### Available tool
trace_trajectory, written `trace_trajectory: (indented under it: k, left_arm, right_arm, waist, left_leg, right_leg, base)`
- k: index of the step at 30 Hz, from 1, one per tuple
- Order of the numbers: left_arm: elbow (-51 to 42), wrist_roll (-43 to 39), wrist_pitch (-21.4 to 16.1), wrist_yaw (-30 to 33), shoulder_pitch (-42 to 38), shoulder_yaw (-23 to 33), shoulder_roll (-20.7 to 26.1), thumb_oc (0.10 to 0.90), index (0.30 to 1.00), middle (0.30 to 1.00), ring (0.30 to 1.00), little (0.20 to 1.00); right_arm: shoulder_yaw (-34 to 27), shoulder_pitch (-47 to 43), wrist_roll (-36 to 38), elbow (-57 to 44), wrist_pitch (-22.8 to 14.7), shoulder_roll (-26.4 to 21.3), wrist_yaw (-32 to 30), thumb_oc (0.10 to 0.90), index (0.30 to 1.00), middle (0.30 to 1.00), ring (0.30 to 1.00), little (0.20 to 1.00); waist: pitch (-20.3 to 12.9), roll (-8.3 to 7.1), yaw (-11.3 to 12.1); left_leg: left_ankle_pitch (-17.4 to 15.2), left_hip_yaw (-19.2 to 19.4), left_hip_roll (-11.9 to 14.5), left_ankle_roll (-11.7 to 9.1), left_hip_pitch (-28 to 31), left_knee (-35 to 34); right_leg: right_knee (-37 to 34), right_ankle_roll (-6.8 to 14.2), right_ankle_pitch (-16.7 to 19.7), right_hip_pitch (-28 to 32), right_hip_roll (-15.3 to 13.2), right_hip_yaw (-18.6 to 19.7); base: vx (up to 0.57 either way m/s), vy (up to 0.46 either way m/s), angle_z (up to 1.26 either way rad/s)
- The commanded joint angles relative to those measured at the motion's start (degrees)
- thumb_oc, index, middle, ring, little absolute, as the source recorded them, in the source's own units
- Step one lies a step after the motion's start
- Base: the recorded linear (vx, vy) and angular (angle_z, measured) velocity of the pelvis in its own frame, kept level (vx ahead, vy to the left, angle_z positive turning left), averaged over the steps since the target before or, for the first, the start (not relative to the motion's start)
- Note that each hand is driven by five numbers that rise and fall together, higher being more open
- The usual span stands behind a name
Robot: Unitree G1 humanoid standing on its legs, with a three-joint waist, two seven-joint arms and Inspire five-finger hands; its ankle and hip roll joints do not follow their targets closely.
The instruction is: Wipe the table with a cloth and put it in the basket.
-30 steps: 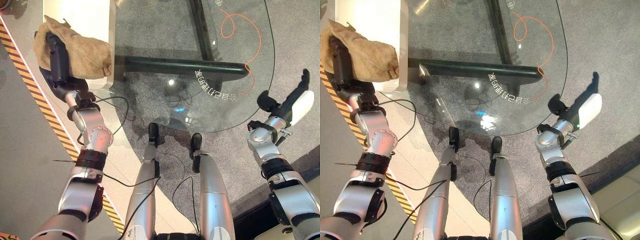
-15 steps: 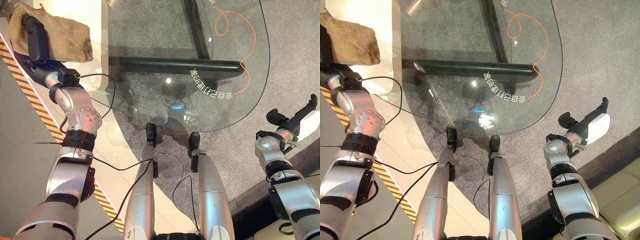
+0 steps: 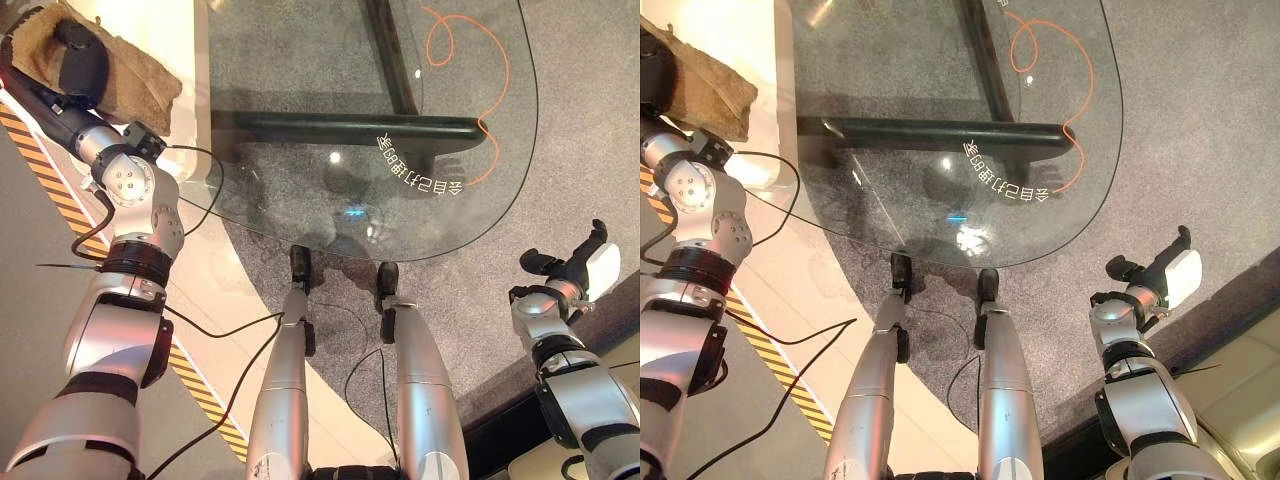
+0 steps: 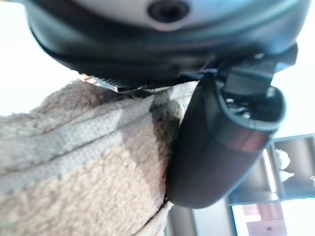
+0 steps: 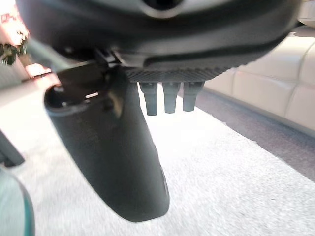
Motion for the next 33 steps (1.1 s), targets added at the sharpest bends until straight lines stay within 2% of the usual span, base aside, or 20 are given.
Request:
trace_trajectory:
  k: [1, 5, 14, 26, 33]
  left_arm:
    - [1.23, 5.35, -3.04, 2.93, -7.63, 1.95, 8.15, 0.100, 0.300, 0.300, 0.300, 0.200]
    - [3.22, 6.58, -1.64, 2.81, -7.42, 1.72, 7.96, 0.100, 0.300, 0.300, 0.300, 0.200]
    - [6.02, 13.53, 4.30, 3.71, -7.81, 0.06, 8.87, 0.100, 0.300, 0.300, 0.300, 0.200]
    - [7.82, 21.67, 13.59, 6.73, -8.73, -2.56, 10.41, 0.100, 0.300, 0.300, 0.300, 0.200]
    - [8.91, 23.68, 15.87, 8.79, -8.81, -2.79, 11.20, 0.100, 0.300, 0.300, 0.300, 0.200]
  right_arm:
    - [0.18, 1.52, -1.57, 0.48, 0.35, -0.69, -1.14, 0.800, 0.900, 0.900, 0.900, 0.900]
    - [1.10, 2.11, -1.79, 0.40, 0.75, 0.20, -1.23, 0.800, 0.900, 0.900, 0.900, 0.900]
    - [1.56, 2.39, -2.44, -0.59, 0.70, 0.18, -1.71, 0.800, 0.900, 0.900, 0.900, 0.900]
    - [1.60, 3.21, -2.32, -1.33, 0.64, 0.71, -2.49, 0.800, 0.900, 0.900, 0.900, 0.900]
    - [1.50, 3.60, -2.33, -1.05, 0.06, 0.56, -2.74, 0.800, 0.900, 0.900, 0.900, 0.900]
  waist:
    - [-1.54, -1.40, 0.19]
    - [-1.54, -1.39, -0.06]
    - [-1.54, -1.65, -0.38]
    - [-1.54, -1.85, -0.41]
    - [-1.54, -1.84, -0.38]
  left_leg:
    - [-12.99, 4.44, -4.29, 3.64, 2.59, 8.24]
    - [-13.23, 4.59, -4.31, 3.63, 2.79, 8.20]
    - [-12.86, 4.81, -4.13, 3.56, 2.19, 8.25]
    - [-12.11, 4.64, -4.20, 3.72, 1.33, 8.29]
    - [-12.00, 4.60, -4.24, 3.79, 1.15, 8.44]
  right_leg:
    - [-12.70, 1.34, 4.84, 3.82, 4.93, 2.02]
    - [-12.54, 1.25, 4.33, 3.91, 5.05, 2.12]
    - [-12.58, 1.31, 4.61, 3.26, 5.22, 2.29]
    - [-12.78, 1.35, 5.48, 2.43, 5.43, 2.24]
    - [-12.72, 1.38, 5.69, 2.18, 5.41, 2.18]
  base:
    - [0.00, 0.000, 0.00]
    - [0.00, 0.000, 0.00]
    - [0.00, 0.000, 0.00]
    - [0.00, 0.000, 0.00]
    - [0.00, 0.000, 0.00]
